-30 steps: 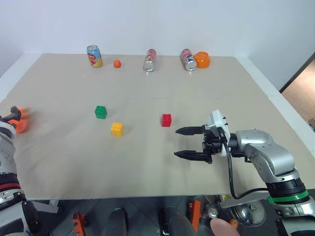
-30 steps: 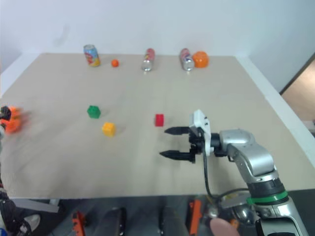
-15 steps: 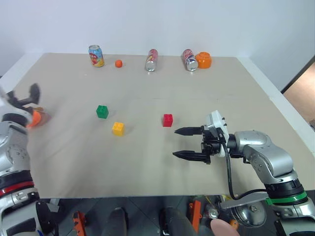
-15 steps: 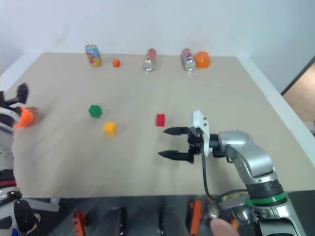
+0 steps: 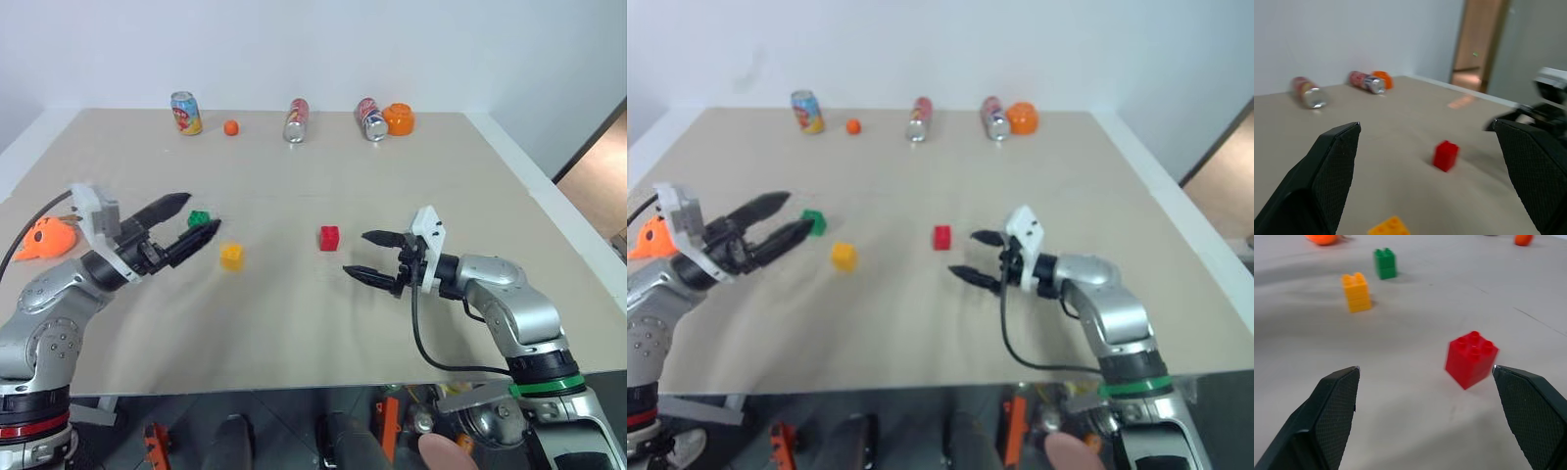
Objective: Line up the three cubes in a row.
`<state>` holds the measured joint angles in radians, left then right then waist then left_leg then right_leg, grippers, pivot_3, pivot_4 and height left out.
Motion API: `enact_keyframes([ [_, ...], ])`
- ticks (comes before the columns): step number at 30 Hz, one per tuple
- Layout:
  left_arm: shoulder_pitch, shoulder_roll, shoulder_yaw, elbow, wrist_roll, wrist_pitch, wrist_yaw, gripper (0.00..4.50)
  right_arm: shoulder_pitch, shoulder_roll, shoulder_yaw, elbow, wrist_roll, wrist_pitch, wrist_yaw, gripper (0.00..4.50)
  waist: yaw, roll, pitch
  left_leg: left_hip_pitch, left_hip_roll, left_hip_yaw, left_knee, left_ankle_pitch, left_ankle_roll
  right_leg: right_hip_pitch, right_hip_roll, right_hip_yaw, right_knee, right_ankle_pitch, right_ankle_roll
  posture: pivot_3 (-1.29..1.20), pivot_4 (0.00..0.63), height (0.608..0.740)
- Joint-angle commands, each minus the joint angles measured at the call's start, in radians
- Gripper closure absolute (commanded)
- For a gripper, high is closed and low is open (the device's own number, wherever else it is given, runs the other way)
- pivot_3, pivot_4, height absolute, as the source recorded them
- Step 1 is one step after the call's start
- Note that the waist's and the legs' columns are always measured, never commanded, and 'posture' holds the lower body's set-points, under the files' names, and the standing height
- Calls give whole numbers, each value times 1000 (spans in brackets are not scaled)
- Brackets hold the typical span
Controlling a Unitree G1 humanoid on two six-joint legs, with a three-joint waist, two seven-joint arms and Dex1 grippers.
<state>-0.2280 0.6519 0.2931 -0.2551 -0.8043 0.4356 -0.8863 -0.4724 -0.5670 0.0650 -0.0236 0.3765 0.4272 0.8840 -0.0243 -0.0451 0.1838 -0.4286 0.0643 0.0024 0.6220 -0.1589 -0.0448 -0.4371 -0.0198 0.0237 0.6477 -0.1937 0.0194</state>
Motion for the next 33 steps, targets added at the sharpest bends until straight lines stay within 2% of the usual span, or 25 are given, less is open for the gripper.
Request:
enact_keyframes([
  [1,59,64,-80,-40,116,-79,-122,16,-17,19,24,-12,-67,-9,-64,0,0,0,0,0,0,0,0,0,0,0,0,1,0,0,0,0,150,740],
  [5,129,125,-177,-35,258,-211,-240,16,-28,62,42,7,-116,21,-135,0,0,1,0,0,0,0,-1,0,0,-2,1,2,0,0,-1,0,150,740],
  [9,135,115,-193,-35,281,-251,-265,16,-32,78,74,1,-182,32,-189,0,2,1,1,-3,0,0,-2,0,0,-4,1,2,0,0,-1,0,150,740],
  [16,141,111,-206,-26,312,-286,-281,16,-63,166,77,-2,-225,155,-332,0,2,2,1,-3,0,0,-2,0,0,-4,1,2,0,0,-1,0,150,740],
  [33,171,105,-214,-47,332,-291,-258,16,-131,336,72,-17,-249,367,-521,0,-1,4,2,-3,1,0,-3,0,0,-5,2,1,0,0,-1,0,150,740],
])
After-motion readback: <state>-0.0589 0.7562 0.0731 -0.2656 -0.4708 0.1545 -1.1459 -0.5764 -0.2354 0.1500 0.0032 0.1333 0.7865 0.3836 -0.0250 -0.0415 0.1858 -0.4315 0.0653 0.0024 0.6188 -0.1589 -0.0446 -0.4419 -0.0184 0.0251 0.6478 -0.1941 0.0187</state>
